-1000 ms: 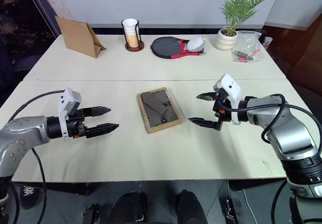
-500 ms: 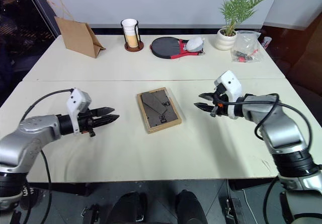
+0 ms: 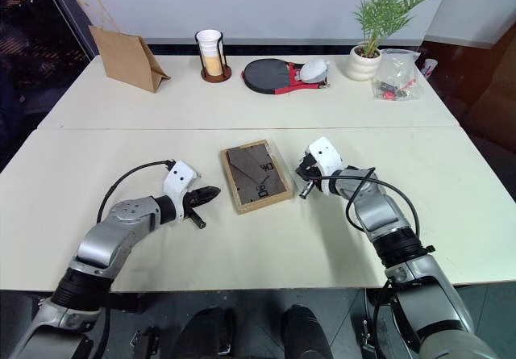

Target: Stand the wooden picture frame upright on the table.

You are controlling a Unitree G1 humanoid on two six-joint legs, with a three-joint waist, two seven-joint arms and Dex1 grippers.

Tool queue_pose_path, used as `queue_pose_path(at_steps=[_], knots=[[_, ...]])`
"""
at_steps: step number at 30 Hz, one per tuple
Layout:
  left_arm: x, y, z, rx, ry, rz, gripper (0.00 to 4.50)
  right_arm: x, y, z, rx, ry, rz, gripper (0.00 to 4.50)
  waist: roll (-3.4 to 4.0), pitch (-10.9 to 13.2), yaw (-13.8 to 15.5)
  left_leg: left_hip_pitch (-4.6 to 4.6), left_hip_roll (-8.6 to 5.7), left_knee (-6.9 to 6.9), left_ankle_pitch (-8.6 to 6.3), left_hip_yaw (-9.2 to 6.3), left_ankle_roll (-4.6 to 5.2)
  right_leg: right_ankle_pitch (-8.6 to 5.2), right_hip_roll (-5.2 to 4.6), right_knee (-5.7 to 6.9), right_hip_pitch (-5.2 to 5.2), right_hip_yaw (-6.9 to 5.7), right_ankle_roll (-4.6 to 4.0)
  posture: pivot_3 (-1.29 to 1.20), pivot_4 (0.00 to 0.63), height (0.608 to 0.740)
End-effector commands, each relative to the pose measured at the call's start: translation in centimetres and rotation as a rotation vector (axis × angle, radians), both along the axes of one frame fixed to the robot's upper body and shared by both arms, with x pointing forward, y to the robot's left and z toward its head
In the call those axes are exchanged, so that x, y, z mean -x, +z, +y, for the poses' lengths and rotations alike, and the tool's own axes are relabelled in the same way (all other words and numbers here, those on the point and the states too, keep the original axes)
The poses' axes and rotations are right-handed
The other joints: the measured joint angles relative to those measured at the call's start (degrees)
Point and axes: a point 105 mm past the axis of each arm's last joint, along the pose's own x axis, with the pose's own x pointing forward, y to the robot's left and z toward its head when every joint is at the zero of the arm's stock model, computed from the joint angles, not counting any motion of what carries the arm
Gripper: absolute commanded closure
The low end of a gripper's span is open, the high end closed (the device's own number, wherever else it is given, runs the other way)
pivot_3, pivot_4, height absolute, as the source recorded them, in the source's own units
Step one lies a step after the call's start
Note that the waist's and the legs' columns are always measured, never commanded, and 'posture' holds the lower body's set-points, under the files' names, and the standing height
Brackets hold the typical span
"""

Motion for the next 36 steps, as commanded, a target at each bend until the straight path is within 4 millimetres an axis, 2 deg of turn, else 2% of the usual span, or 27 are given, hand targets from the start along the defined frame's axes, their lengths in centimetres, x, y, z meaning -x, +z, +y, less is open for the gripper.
queue_pose_path(at_steps=[1,8,12,15,21,27,30,33,36], knots=[[0.5,0.1,0.1,-0.017,-0.002,0.009,4.45,1.8,0.0,2.8,-0.042,0.114,0.027,4.48,-0.01,0.0,0.0,0.01,0.0,0.0,0.0,0.0,0.0,0.0,0.0,0.02,0.01,0.0,0.0,0.0,0.15,0.74],[2.4,0.2,1.5,-0.008,0.004,0.082,4.45,5.1,-0.3,5.4,-0.08,0.211,0.085,4.48,0.0,0.0,-0.3,0.04,0.15,0.0,0.0,-0.07,0.0,0.0,0.02,0.06,0.03,0.01,0.0,0.0,0.15,0.74],[2.8,0.6,2.4,-0.03,0.018,0.086,4.45,5.9,0.0,6.2,-0.09,0.22,0.092,4.48,0.0,0.0,-0.2,0.07,0.15,0.0,-0.01,-0.07,0.0,0.0,0.02,0.11,0.03,0.01,-0.01,0.0,0.15,0.74],[2.9,0.7,2.3,-0.026,0.007,0.094,4.45,6.0,-0.1,6.3,-0.088,0.215,0.096,4.48,0.0,0.0,-0.1,0.07,0.13,0.06,-0.01,-0.08,0.0,0.0,0.01,0.12,0.04,-0.02,-0.02,0.0,0.15,0.74],[3.8,0.7,1.6,-0.011,-0.054,0.131,4.45,5.8,-0.2,5.9,-0.074,0.197,0.093,4.48,0.0,0.0,0.0,0.06,0.09,0.07,-0.01,-0.08,0.0,0.0,0.01,0.12,0.04,-0.03,-0.02,0.0,0.15,0.74],[4.7,0.9,1.5,0.011,-0.103,0.164,4.45,5.5,-0.1,4.5,-0.026,0.175,0.08,4.48,0.0,0.0,0.2,0.05,0.07,0.08,-0.01,-0.09,0.01,-0.01,-0.01,0.1,0.06,-0.03,-0.03,0.0,0.15,0.74],[4.5,1.6,3.5,-0.018,-0.08,0.156,4.45,5.4,0.7,2.9,-0.031,0.145,0.088,4.48,-0.01,0.0,0.2,0.04,0.06,0.09,-0.01,-0.1,0.01,-0.01,-0.04,0.1,0.06,-0.04,-0.03,0.0,0.15,0.74],[4.5,3.7,5.3,0.071,-0.089,0.167,4.45,5.7,2.8,1.5,-0.093,0.142,0.094,4.48,-0.01,0.0,0.1,0.01,0.08,0.09,-0.01,-0.12,0.01,-0.02,-0.04,0.1,0.03,-0.05,-0.05,0.0,0.15,0.74],[4.6,5.5,6.0,0.189,-0.119,0.211,3.64,6.5,5.1,1.2,-0.134,0.198,0.081,4.5,-0.01,0.0,0.1,0.01,0.1,0.08,-0.02,-0.12,0.02,-0.02,-0.03,0.09,0.02,-0.08,-0.05,0.0,0.15,0.74]])
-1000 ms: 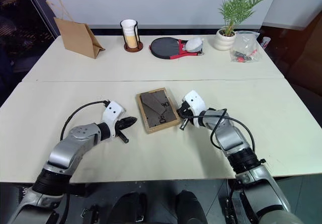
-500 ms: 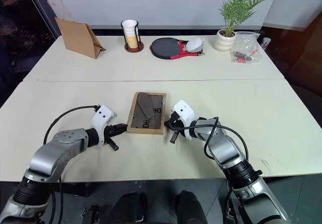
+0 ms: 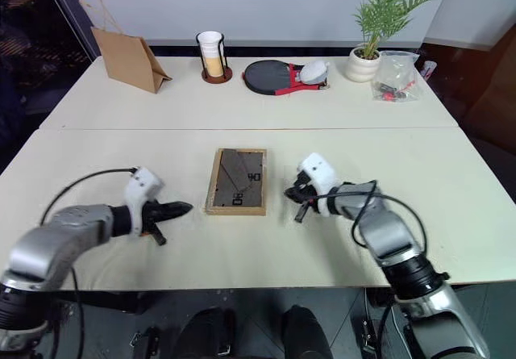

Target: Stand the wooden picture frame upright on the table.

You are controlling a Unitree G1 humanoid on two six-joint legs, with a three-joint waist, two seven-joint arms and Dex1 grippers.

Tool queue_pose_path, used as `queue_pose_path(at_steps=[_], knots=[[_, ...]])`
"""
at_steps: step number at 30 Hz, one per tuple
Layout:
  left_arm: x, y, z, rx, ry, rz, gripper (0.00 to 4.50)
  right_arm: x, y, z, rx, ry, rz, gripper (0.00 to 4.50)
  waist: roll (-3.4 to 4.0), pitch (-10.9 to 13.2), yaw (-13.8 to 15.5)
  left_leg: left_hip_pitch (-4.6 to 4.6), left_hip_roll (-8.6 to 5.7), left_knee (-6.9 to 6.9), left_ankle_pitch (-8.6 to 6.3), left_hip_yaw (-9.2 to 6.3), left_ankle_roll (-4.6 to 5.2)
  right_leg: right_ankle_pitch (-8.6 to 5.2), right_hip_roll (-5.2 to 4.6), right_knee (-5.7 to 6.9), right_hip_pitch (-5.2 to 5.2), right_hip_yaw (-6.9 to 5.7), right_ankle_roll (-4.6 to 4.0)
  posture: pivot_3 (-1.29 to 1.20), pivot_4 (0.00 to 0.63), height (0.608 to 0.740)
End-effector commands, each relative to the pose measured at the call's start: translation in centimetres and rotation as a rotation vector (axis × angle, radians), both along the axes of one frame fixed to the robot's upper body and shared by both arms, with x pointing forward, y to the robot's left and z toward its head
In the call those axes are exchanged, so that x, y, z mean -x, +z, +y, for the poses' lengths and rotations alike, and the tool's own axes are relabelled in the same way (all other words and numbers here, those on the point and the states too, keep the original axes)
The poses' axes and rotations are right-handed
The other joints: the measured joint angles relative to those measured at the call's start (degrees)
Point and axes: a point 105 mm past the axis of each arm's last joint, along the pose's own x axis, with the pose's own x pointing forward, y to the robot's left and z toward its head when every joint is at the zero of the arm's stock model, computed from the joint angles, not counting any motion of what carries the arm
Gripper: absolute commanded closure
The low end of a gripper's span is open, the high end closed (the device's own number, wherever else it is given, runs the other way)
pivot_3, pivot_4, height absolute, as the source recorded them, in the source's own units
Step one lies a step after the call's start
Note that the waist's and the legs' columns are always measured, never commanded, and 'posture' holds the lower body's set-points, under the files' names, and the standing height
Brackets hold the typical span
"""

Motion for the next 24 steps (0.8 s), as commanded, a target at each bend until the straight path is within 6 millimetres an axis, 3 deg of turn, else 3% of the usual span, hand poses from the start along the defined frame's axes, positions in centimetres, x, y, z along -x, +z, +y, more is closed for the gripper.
queue_pose_path(at_steps=[1,7,14,20,24], knots=[[0.1,2.8,0.1,0.166,-0.051,0.03,3.08,1.2,3.7,0.6,-0.073,0.1,-0.059,4.5,0.0,0.0,0.0,0.0,0.0,0.0,0.0,-0.02,0.0,0.0,0.01,-0.01,0.01,-0.01,0.0,0.0,0.15,0.74],[-0.5,4.1,0.3,0.357,-0.055,0.219,0.05,1.1,4.7,0.8,-0.039,0.142,-0.095,4.5,-0.01,0.0,-0.1,-0.01,-0.09,0.02,0.0,-0.02,0.01,0.01,0.03,-0.02,0.02,-0.03,0.02,0.0,0.15,0.74],[-2.8,2.9,0.1,0.522,0.058,0.467,0.05,-0.3,2.3,1.3,-0.001,0.102,-0.079,4.5,-0.03,0.0,-0.1,-0.03,-0.1,0.06,-0.01,-0.05,0.01,0.01,0.11,-0.01,0.0,-0.03,0.04,0.0,0.15,0.74],[-3.9,0.4,-1.9,0.517,0.093,0.58,0.05,-1.0,-0.7,3.3,0.032,0.104,-0.058,4.5,-0.03,0.0,-0.2,-0.08,-0.09,0.17,-0.01,-0.03,0.01,0.01,0.12,0.02,-0.01,0.0,0.05,0.0,0.15,0.74],[-4.0,-0.4,-2.5,0.528,0.093,0.615,0.05,-0.7,-1.5,4.5,0.02,0.133,-0.044,4.5,-0.03,0.0,-0.1,-0.08,-0.09,0.17,0.0,-0.03,0.01,0.01,0.11,0.03,-0.02,0.0,0.04,0.0,0.15,0.74]])
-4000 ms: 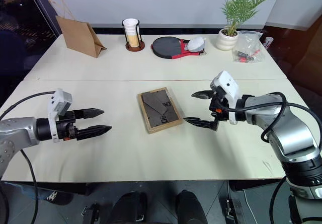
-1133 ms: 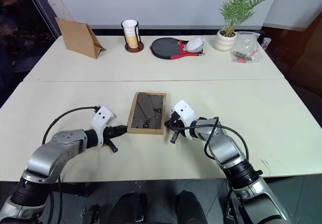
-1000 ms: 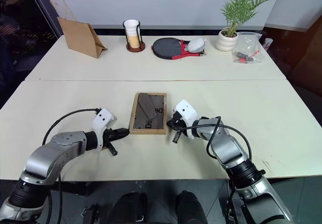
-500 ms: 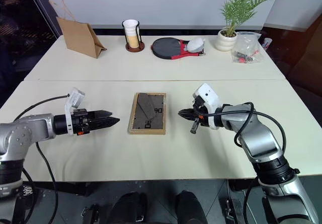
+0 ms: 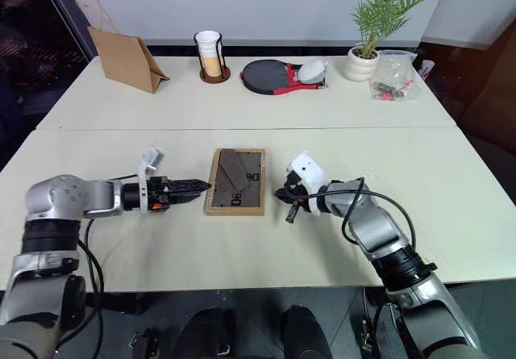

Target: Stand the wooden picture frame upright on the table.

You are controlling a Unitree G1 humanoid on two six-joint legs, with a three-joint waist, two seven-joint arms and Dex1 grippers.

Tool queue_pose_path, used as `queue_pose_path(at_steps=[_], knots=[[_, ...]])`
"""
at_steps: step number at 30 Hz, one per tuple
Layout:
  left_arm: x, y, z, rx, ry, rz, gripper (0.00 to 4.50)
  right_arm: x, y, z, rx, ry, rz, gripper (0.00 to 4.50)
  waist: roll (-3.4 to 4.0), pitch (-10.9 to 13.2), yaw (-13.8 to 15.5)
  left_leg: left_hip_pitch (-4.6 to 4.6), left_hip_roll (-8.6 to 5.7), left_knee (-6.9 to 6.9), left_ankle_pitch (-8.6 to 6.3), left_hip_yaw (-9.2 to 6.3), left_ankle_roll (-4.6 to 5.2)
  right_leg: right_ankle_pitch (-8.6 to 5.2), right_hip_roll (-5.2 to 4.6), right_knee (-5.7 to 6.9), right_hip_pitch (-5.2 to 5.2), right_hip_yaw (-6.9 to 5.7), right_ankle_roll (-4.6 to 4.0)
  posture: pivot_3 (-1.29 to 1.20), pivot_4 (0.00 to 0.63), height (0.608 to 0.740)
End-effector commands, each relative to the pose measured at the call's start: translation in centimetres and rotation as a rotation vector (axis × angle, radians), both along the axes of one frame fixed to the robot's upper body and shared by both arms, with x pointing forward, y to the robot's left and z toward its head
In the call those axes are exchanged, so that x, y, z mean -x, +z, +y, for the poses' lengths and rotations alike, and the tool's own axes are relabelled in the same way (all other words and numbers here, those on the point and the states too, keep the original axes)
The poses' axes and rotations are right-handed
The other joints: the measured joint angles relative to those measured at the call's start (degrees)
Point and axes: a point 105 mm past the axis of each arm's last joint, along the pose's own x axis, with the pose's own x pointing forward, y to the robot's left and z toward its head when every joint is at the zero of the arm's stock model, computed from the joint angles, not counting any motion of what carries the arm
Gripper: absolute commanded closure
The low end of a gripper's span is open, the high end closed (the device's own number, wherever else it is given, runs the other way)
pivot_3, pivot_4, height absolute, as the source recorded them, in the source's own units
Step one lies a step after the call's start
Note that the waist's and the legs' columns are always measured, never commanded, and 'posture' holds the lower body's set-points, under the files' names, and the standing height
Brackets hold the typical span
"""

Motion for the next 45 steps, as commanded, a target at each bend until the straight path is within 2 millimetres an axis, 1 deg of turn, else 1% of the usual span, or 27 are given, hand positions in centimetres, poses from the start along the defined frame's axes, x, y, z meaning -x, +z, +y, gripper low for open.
queue_pose_path(at_steps=[1,5,9,15,16,18,20,21,23,24,26,29,31,32,34,36,38,39,42,43,45], knots=[[-0.1,-0.3,-0.6,0.0,-0.009,0.014,0.05,0.0,1.0,1.4,-0.016,0.048,-0.054,4.5,0.0,0.0,0.0,0.01,0.0,0.0,0.0,0.0,0.0,0.0,-0.01,0.0,0.01,0.0,0.0,0.0,0.15,0.74],[0.2,-1.4,-1.4,0.008,-0.025,0.042,0.05,0.6,1.0,3.2,-0.042,0.111,-0.045,4.5,0.0,0.0,0.1,0.03,-0.01,0.03,0.0,-0.01,0.0,0.0,-0.05,0.0,0.06,-0.01,0.0,0.0,0.15,0.74],[0.6,-2.1,-1.8,0.031,-0.038,0.051,0.05,1.0,1.3,4.5,-0.049,0.158,-0.05,4.5,0.01,0.0,0.1,0.05,-0.02,0.04,0.0,-0.01,0.0,0.0,-0.09,0.01,0.1,-0.01,0.0,0.0,0.15,0.74],[0.7,-2.2,-2.7,0.086,-0.057,0.048,0.05,1.1,1.6,5.1,-0.055,0.173,-0.056,4.5,-0.01,0.0,0.3,0.05,-0.02,0.04,-0.01,-0.04,0.01,0.0,-0.18,0.01,0.13,-0.03,0.0,0.0,0.15,0.74],[0.7,-2.2,-2.9,0.092,-0.058,0.046,0.28,1.0,1.7,5.0,-0.053,0.17,-0.058,4.5,-0.01,0.0,0.3,0.05,-0.02,0.05,-0.01,-0.05,0.02,0.0,-0.18,0.0,0.14,-0.04,0.0,0.0,0.15,0.74],[0.7,-2.0,-3.1,0.117,-0.061,0.04,0.92,0.9,1.7,4.8,-0.047,0.163,-0.063,4.5,-0.01,0.0,0.2,0.05,-0.03,0.05,-0.01,-0.06,0.02,0.0,-0.19,0.0,0.14,-0.04,0.0,0.0,0.15,0.74],[0.7,-1.8,-3.1,0.139,-0.058,0.037,1.88,0.8,1.8,4.6,-0.044,0.159,-0.065,4.5,-0.02,0.0,0.2,0.04,-0.03,0.04,-0.02,-0.06,0.02,0.0,-0.19,0.0,0.12,-0.05,0.0,0.0,0.15,0.74],[0.7,-1.6,-3.1,0.16,-0.056,0.035,2.41,0.8,1.9,4.4,-0.04,0.156,-0.068,4.5,-0.02,0.0,0.1,0.02,-0.03,0.04,-0.02,-0.06,0.02,0.0,-0.18,0.0,0.11,-0.06,0.0,0.0,0.15,0.74],[0.6,-0.9,-2.9,0.199,-0.047,0.025,3.32,0.7,2.2,3.8,-0.037,0.143,-0.076,4.5,-0.03,0.0,0.1,0.01,-0.03,0.04,-0.02,-0.06,0.02,0.0,-0.15,0.0,0.08,-0.06,0.0,0.0,0.15,0.74],[0.6,-0.5,-2.8,0.221,-0.04,0.015,3.39,0.6,2.4,3.4,-0.032,0.134,-0.084,4.5,-0.03,0.0,0.0,0.01,-0.03,0.04,-0.02,-0.07,0.02,0.0,-0.13,0.0,0.09,-0.07,0.0,0.0,0.15,0.74],[0.7,0.4,-2.7,0.268,-0.032,-0.007,3.39,0.4,2.9,2.6,-0.023,0.115,-0.1,4.5,-0.03,0.0,-0.1,0.01,-0.02,0.04,-0.02,-0.08,0.02,0.0,-0.12,0.01,0.06,-0.05,0.0,0.0,0.15,0.74],[1.1,1.9,-2.5,0.336,-0.02,-0.065,3.39,0.1,4.4,0.0,0.014,0.081,-0.144,4.5,-0.03,0.0,0.0,-0.01,0.04,0.04,-0.02,-0.09,0.02,0.0,-0.15,0.01,0.05,-0.04,0.0,0.0,0.15,0.74],[1.4,2.4,-2.4,0.359,-0.005,-0.089,3.39,-0.6,6.2,-1.8,0.037,0.038,-0.207,4.5,-0.04,0.0,0.2,-0.04,0.03,0.03,-0.02,-0.1,0.02,0.0,-0.2,-0.01,0.04,-0.03,0.0,0.0,0.15,0.74],[1.6,2.6,-2.5,0.364,0.0,-0.102,3.39,-1.0,7.7,-2.5,0.016,0.009,-0.23,4.5,-0.04,0.0,0.2,-0.04,0.03,0.03,-0.02,-0.11,0.02,0.0,-0.22,-0.03,0.05,-0.04,0.0,0.0,0.15,0.74],[2.1,2.7,-2.7,0.365,0.002,-0.122,3.39,-1.5,10.6,-3.0,-0.056,-0.022,-0.256,4.5,-0.04,0.0,0.0,-0.04,0.0,0.03,-0.03,-0.09,0.03,0.0,-0.33,-0.03,0.05,-0.04,0.0,0.0,0.15,0.74],[2.6,2.7,-3.1,0.359,-0.005,-0.14,3.39,-1.4,13.2,-2.2,-0.14,0.006,-0.262,4.5,-0.04,0.0,-0.3,-0.02,0.0,0.03,-0.03,-0.09,0.03,0.01,-0.44,-0.01,0.05,-0.04,0.0,0.0,0.15,0.74],[2.8,2.8,-3.6,0.356,-0.014,-0.159,3.39,-1.2,15.1,-0.7,-0.228,0.055,-0.246,3.96,-0.04,0.0,-0.3,0.01,0.02,0.0,-0.03,-0.11,0.03,0.01,-0.44,0.0,0.05,-0.07,0.0,0.0,0.15,0.74],[2.9,2.8,-3.8,0.353,-0.018,-0.168,3.39,-1.1,15.7,0.1,-0.266,0.081,-0.222,3.65,-0.04,0.0,-0.3,0.02,0.03,-0.02,-0.03,-0.11,0.03,0.01,-0.42,0.0,0.04,-0.07,0.0,0.0,0.15,0.74],[3.0,2.9,-4.3,0.344,-0.027,-0.185,3.39,-0.5,16.6,2.5,-0.35,0.175,-0.152,2.17,-0.04,0.0,-0.1,0.02,0.03,-0.11,-0.03,-0.15,0.03,0.01,-0.43,-0.02,0.04,-0.12,-0.01,0.0,0.15,0.74],[3.0,2.8,-4.4,0.341,-0.028,-0.193,3.39,-0.4,16.8,3.1,-0.384,0.203,-0.117,1.61,-0.04,0.0,0.0,0.01,0.02,-0.12,-0.03,-0.14,0.03,0.01,-0.46,-0.05,0.04,-0.12,-0.01,0.0,0.15,0.74],[3.1,2.9,-4.6,0.336,-0.034,-0.206,3.39,-0.9,16.7,3.9,-0.415,0.223,-0.084,0.55,-0.04,0.0,0.1,-0.01,-0.05,-0.13,-0.03,-0.11,0.03,0.01,-0.57,-0.08,0.04,-0.13,-0.01,0.0,0.15,0.74]])
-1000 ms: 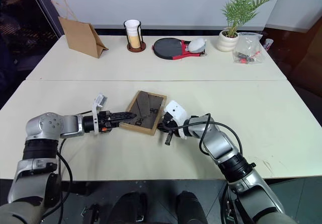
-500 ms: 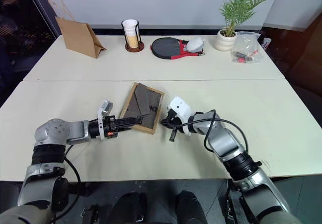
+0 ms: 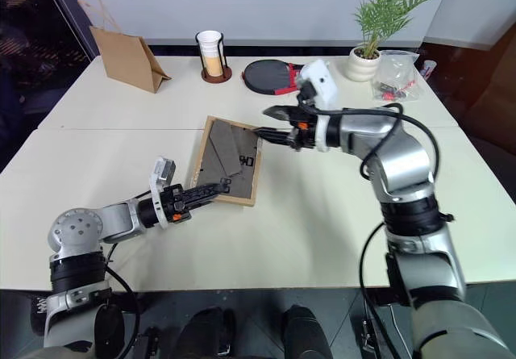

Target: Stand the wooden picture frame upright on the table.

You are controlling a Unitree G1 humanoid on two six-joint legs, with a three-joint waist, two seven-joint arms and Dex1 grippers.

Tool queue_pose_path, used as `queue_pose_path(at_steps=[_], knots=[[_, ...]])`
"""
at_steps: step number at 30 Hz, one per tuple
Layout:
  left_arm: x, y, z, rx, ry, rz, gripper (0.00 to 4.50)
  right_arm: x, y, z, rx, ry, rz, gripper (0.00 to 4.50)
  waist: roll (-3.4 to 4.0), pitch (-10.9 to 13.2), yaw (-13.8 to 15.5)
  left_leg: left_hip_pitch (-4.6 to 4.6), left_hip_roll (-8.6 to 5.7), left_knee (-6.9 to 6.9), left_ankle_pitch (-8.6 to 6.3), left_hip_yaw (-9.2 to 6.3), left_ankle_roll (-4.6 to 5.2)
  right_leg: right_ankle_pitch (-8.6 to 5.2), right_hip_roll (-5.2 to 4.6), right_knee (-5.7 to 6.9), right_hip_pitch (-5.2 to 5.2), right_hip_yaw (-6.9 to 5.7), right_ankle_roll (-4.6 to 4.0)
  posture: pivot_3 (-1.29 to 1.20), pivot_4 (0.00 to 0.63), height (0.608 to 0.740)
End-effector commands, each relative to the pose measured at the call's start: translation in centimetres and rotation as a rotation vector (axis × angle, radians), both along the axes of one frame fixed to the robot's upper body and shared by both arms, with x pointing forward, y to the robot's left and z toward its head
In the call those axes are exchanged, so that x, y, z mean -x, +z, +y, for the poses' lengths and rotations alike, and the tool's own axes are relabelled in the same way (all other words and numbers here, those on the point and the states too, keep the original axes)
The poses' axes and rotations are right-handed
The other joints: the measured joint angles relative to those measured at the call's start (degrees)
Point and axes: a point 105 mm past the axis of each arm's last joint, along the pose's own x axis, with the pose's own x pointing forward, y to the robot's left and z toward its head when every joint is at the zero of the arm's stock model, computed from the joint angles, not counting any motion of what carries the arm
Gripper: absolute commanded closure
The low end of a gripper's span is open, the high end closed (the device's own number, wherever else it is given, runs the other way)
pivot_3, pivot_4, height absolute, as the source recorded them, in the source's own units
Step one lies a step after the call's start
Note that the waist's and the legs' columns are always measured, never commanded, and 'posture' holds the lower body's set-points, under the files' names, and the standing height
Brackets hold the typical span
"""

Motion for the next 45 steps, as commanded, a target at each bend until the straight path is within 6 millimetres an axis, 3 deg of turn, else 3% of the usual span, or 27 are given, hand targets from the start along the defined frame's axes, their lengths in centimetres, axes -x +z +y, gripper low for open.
queue_pose_path(at_steps=[1,13,21,34,42,45], knots=[[0.3,1.5,-0.5,0.02,-0.019,-0.086,3.39,-0.5,0.7,0.9,-0.04,0.045,0.016,0.05,0.0,0.0,0.1,-0.02,-0.04,0.0,0.0,0.0,0.0,0.0,-0.07,-0.02,0.0,-0.03,0.0,0.0,0.15,0.74],[0.9,1.7,-1.0,0.033,-0.035,-0.13,3.39,-2.1,-1.6,3.6,-0.048,0.146,0.148,0.05,0.01,0.0,-0.3,-0.04,-0.11,-0.3,-0.02,0.06,0.03,0.0,-0.19,-0.14,-0.12,-0.05,0.0,0.0,0.15,0.74],[0.6,1.5,-0.6,0.047,0.014,-0.128,3.39,-0.4,-1.0,4.5,-0.052,0.231,0.139,0.05,0.0,0.0,-0.2,-0.05,-0.11,-0.43,0.0,0.11,0.0,0.0,-0.2,-0.17,-0.19,-0.04,0.0,0.0,0.15,0.74],[-0.8,1.9,0.0,0.077,0.081,-0.115,3.39,2.7,1.1,2.8,-0.059,0.22,0.071,0.05,0.0,0.0,-0.1,-0.06,-0.12,-0.49,-0.01,0.09,0.0,0.0,-0.25,-0.25,-0.2,-0.02,-0.01,0.0,0.15,0.74],[0.1,2.1,-0.1,0.087,0.049,-0.136,3.39,-1.4,1.0,-0.3,0.118,-0.048,-0.215,0.05,0.0,0.0,-0.1,-0.06,-0.13,-0.51,0.0,0.15,0.0,-0.01,-0.23,-0.25,-0.24,0.01,-0.02,0.0,0.15,0.74],[0.6,2.1,-0.1,0.084,0.042,-0.137,3.39,-1.6,1.7,-2.2,0.16,-0.08,-0.281,0.05,0.0,0.0,-0.1,-0.09,-0.14,-0.51,-0.01,0.18,0.0,-0.01,-0.23,-0.31,-0.25,0.04,-0.02,0.0,0.15,0.74]])
